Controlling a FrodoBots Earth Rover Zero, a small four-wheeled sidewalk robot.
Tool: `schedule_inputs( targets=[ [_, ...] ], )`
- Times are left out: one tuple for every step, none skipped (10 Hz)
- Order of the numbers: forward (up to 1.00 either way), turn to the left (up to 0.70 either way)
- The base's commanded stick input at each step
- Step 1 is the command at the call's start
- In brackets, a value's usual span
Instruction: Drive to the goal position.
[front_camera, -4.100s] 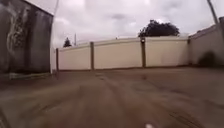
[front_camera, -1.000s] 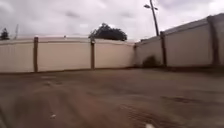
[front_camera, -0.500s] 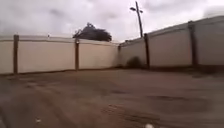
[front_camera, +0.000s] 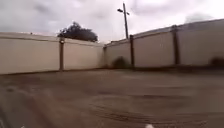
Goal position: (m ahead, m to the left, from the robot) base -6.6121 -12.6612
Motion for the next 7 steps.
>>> schedule_inputs(
  targets=[
    [0.0, -0.6],
    [0.0, -0.6],
    [0.0, -0.6],
    [0.0, -0.6],
    [0.0, -0.6],
    [0.0, -0.6],
    [0.0, -0.6]
  ],
)
